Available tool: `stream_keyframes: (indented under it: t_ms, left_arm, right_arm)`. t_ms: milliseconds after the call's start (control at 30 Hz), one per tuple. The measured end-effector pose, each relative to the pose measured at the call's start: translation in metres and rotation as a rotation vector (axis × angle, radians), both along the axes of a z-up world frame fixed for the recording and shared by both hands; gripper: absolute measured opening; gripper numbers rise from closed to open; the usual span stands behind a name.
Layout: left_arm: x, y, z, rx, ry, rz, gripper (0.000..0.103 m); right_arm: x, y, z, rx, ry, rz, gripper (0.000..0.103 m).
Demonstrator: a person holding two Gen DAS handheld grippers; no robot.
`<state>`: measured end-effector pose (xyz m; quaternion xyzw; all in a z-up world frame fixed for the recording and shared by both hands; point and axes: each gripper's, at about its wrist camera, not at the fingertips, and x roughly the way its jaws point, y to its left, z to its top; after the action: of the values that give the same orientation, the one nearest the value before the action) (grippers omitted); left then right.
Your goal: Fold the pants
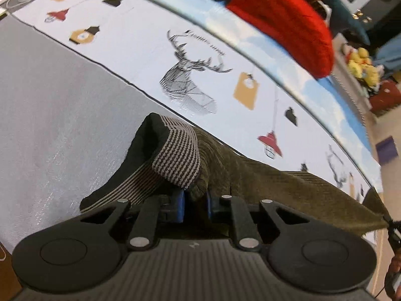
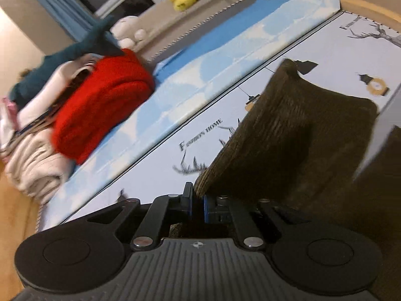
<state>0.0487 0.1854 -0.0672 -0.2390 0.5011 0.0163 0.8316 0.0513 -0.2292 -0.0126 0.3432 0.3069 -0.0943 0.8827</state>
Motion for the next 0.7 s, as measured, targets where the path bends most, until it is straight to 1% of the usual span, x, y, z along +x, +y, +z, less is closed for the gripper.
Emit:
stream_keyframes:
  t_ms: [67, 100, 133, 167, 200, 267, 300, 333, 367, 400, 467, 500, 567, 600, 633, 700]
  left_arm:
    - [-0.01, 0.002, 0.003, 0.011, -0.004, -0.018, 0.017]
    - [-0.012, 0.004, 0.002, 0.019, 0.004, -0.023, 0.017]
    - [-0.013, 0.007, 0.0, 0.031, 0.017, -0.028, 0.017]
    - [-0.013, 0.009, -0.004, 0.047, 0.036, -0.033, 0.017]
    - [-0.012, 0.012, -0.009, 0.065, 0.069, -0.04, 0.017]
    - [-0.01, 0.018, -0.019, 0.068, 0.13, -0.053, 0.019]
    - [-0.008, 0.019, -0.025, 0.058, 0.156, -0.06, 0.021]
    - [-0.007, 0.02, -0.029, 0.051, 0.18, -0.065, 0.022]
    - [-0.007, 0.021, -0.032, 0.064, 0.195, -0.061, 0.023]
    - [-0.006, 0.021, -0.032, 0.077, 0.199, -0.055, 0.026]
    - [-0.005, 0.02, -0.032, 0.082, 0.197, -0.046, 0.031]
    - [-0.004, 0.019, -0.033, 0.085, 0.202, -0.047, 0.035]
    - [-0.002, 0.015, -0.034, 0.094, 0.21, -0.048, 0.038]
    - [0.0, 0.014, -0.034, 0.099, 0.213, -0.047, 0.04]
    - [0.002, 0.013, -0.035, 0.102, 0.218, -0.043, 0.041]
    - [0.005, 0.013, -0.037, 0.096, 0.232, -0.028, 0.043]
  right_arm:
    - [-0.034, 0.0, 0.002, -0.007, 0.005, 0.047, 0.007]
    - [-0.051, 0.0, -0.001, -0.012, 0.022, 0.081, 0.007]
    - [-0.065, 0.001, -0.008, -0.014, 0.06, 0.118, 0.008]
    - [-0.075, 0.001, -0.017, -0.012, 0.109, 0.154, 0.01]
    - [-0.084, 0.002, -0.031, -0.009, 0.184, 0.205, 0.014]
    - [-0.097, 0.0, -0.059, -0.021, 0.337, 0.271, 0.016]
    - [-0.104, -0.004, -0.07, -0.049, 0.402, 0.257, 0.017]
    - [-0.11, -0.011, -0.073, -0.083, 0.42, 0.224, 0.02]
    - [-0.113, -0.018, -0.071, -0.108, 0.408, 0.202, 0.02]
    - [-0.115, -0.028, -0.066, -0.138, 0.372, 0.171, 0.02]
    - [-0.114, -0.042, -0.057, -0.164, 0.309, 0.109, 0.021]
    - [-0.112, -0.049, -0.053, -0.167, 0.272, 0.078, 0.025]
    - [-0.104, -0.059, -0.049, -0.163, 0.207, 0.046, 0.031]
    - [-0.097, -0.06, -0.047, -0.167, 0.181, 0.038, 0.038]
    - [-0.088, -0.059, -0.047, -0.179, 0.164, 0.035, 0.045]
    - [-0.068, -0.052, -0.05, -0.222, 0.158, 0.054, 0.05]
